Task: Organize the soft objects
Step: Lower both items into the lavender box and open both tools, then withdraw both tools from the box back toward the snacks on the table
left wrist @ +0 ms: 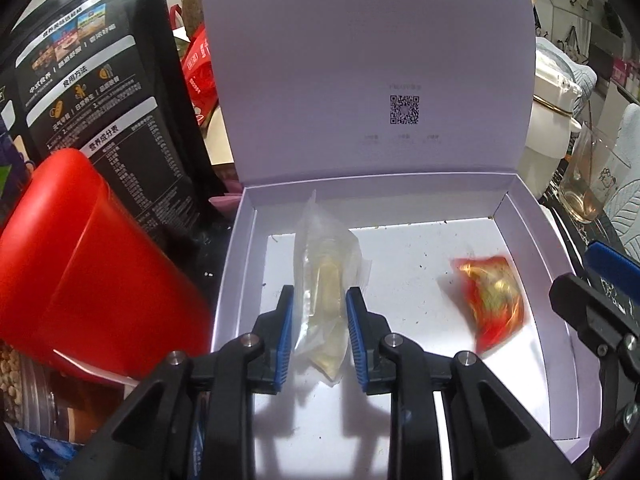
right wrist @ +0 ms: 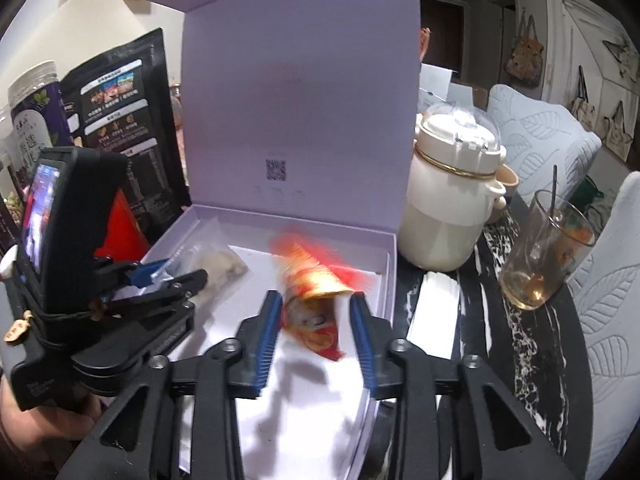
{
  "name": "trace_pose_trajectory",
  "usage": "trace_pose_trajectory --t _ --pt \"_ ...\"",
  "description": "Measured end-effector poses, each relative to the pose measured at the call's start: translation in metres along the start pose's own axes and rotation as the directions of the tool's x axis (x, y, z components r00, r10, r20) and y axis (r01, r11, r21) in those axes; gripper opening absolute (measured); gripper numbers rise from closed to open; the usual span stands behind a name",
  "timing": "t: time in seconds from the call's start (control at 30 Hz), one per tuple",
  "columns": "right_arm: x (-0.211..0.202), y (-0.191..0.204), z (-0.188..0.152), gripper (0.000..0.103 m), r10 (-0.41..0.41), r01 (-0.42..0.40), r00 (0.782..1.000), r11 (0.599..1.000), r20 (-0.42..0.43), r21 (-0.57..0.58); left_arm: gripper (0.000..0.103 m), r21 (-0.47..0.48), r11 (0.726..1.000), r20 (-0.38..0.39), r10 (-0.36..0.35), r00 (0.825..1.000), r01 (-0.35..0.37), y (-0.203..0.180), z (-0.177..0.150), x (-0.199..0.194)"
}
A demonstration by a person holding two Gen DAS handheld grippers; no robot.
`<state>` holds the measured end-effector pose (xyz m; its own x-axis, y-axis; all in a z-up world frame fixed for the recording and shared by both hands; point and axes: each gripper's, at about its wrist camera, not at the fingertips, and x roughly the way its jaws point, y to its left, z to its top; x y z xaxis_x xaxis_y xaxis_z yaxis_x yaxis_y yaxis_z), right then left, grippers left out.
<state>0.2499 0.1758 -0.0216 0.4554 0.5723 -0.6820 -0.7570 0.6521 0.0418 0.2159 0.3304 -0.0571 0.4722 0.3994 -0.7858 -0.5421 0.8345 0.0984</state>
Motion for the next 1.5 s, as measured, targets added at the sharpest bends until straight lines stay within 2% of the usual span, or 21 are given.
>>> trace_pose_trajectory --t 0.3,0.4,0.53,0.57,0.63,1.03,1.4,1.47,1.5 --pt "-0.012 -0.007 0.003 0.048 -0.025 0.025 1.000 1.000 0.003 0.015 0.025 -0.007 1.000 0.022 -0.008 1.000 0.008 -0.007 0.004 -0.019" --pt "-0.022 -0.008 0.005 0.055 -0.030 0.030 0.999 0.999 0.018 0.020 0.025 -0.002 1.000 0.035 -0.006 0.999 0.006 -0.008 0.005 -0.030" --pt "-0.037 -0.011 0.006 0.055 -0.040 0.039 0.999 0.999 0.036 0.030 0.025 0.003 1.000 0.058 0.004 0.998 -0.004 -0.009 0.008 -0.048" --pt "-0.039 -0.010 0.008 0.058 -0.043 0.041 0.998 0.999 0.039 0.031 0.025 0.001 1.000 0.063 0.003 0.998 -0.003 -0.009 0.008 -0.052" --pt "-0.048 -0.012 0.008 0.062 -0.046 0.045 0.998 0.999 0.051 0.031 0.025 0.000 1.000 0.074 0.003 0.997 -0.003 -0.010 0.008 -0.061" --pt "-0.108 -0.010 0.017 0.062 -0.077 0.073 0.988 0.997 0.136 0.034 0.025 0.000 1.000 0.173 -0.015 0.985 0.015 -0.014 0.014 -0.130" --pt "-0.171 -0.009 0.014 0.071 -0.120 0.113 0.969 0.993 0.216 0.043 0.026 0.022 0.999 0.245 -0.033 0.969 0.029 -0.017 0.004 -0.183" --pt "-0.180 -0.010 0.012 0.071 -0.126 0.119 0.966 0.992 0.224 0.045 0.028 0.026 0.999 0.256 -0.032 0.966 0.026 -0.018 0.001 -0.192" --pt "-0.186 -0.010 0.010 0.071 -0.134 0.126 0.964 0.991 0.229 0.047 0.044 0.026 0.999 0.262 -0.032 0.965 0.026 -0.018 0.000 -0.196"
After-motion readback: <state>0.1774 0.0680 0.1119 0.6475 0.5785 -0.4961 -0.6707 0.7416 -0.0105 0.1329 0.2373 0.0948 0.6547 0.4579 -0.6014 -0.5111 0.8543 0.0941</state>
